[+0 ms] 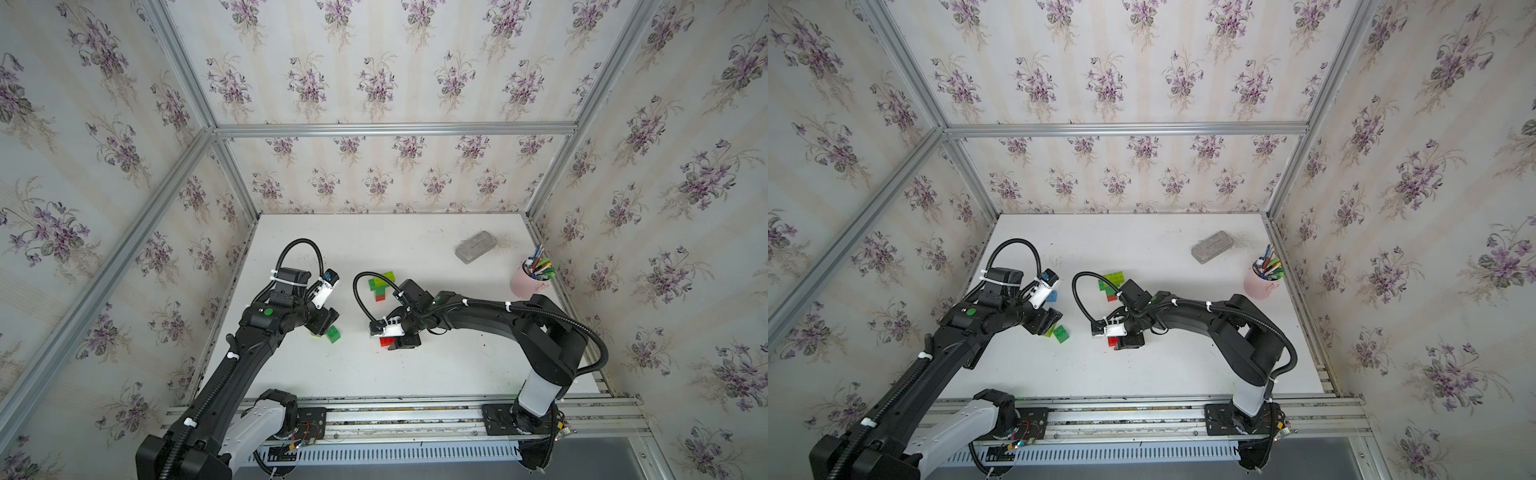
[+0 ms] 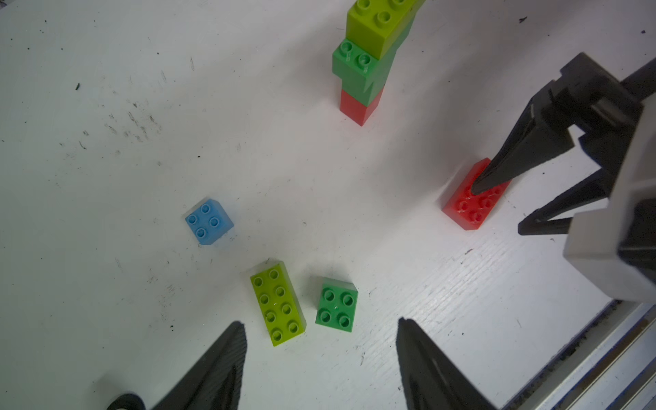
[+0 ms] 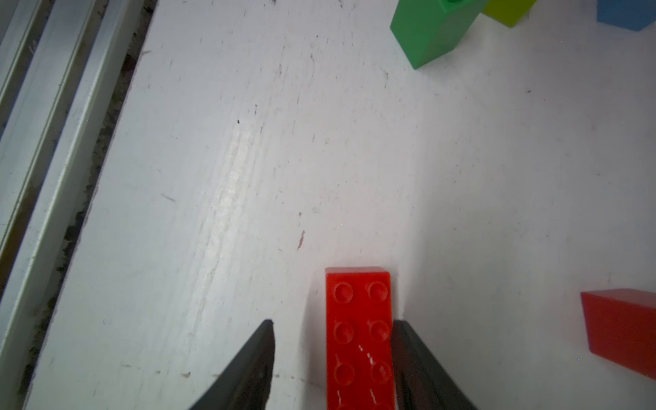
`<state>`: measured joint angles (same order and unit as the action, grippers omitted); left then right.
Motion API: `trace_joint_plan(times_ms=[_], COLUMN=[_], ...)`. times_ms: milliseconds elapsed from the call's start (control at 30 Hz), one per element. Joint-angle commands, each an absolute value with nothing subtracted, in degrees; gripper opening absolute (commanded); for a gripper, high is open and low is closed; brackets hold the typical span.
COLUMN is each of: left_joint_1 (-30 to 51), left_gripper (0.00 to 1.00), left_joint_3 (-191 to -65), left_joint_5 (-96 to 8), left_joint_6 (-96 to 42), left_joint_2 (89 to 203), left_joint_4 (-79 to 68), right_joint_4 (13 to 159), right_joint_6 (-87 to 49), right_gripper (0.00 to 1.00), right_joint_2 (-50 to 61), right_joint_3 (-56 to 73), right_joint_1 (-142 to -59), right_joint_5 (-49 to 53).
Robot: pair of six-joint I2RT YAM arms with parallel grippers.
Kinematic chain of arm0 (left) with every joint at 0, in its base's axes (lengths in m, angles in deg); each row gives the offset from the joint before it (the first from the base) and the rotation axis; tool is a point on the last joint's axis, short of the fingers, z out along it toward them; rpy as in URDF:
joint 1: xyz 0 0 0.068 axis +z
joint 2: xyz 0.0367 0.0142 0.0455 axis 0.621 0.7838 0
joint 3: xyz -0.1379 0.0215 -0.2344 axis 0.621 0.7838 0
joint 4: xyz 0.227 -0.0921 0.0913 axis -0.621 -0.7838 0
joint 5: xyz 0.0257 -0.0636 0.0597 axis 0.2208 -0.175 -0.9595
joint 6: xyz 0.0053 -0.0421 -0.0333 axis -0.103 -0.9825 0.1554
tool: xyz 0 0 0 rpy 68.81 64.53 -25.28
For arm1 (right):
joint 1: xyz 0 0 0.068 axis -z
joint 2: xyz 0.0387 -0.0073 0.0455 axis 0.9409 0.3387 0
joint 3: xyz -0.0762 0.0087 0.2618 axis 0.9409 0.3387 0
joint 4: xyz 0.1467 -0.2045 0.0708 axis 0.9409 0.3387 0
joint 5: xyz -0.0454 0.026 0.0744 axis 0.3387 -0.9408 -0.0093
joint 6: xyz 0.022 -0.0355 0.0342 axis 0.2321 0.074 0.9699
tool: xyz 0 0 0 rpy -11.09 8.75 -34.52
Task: Assemble a spoon with lego
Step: Pick up the lego brick from the center of the board.
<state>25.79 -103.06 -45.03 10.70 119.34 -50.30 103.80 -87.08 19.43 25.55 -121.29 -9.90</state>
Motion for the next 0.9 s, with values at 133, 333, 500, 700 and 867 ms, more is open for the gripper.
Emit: trace_joint_plan(times_ms=[133,333,500,700,867], left_joint_1=[26.0,26.0,26.1,26.1,26.0], left_gripper=[0.7,0.7,0.7,0.7,0.7], left_joint_3=[-103.1,-102.9,-102.9,-102.9,-103.3], left_joint_5=[-43.8,-43.8,-43.8,-43.8,-42.0], left_joint_6=[10.7,10.6,10.6,10.5,10.8], left_joint_2=[119.6,119.9,120.0,120.4,122.1], left_joint_4=[-50.4,-50.4,-50.4,-50.4,-50.0], right_joint_4=[102.7,102.7,102.8,103.7,104.5], right_joint_6=[-85.5,-85.7,-86.0,-86.7,-85.3], right_gripper=[0.56,0.52,0.45,0.35,0.31], right_joint_2=[21.7,23.4,24.4,23.9,20.5], right_joint_3=[24.2,23.5,23.2,22.9,23.3], right_joint_1=[-121.4,-121.4,-121.4,-121.4,-120.1], right_joint_5=[-10.4,-9.9,-9.0,-8.2,-9.4])
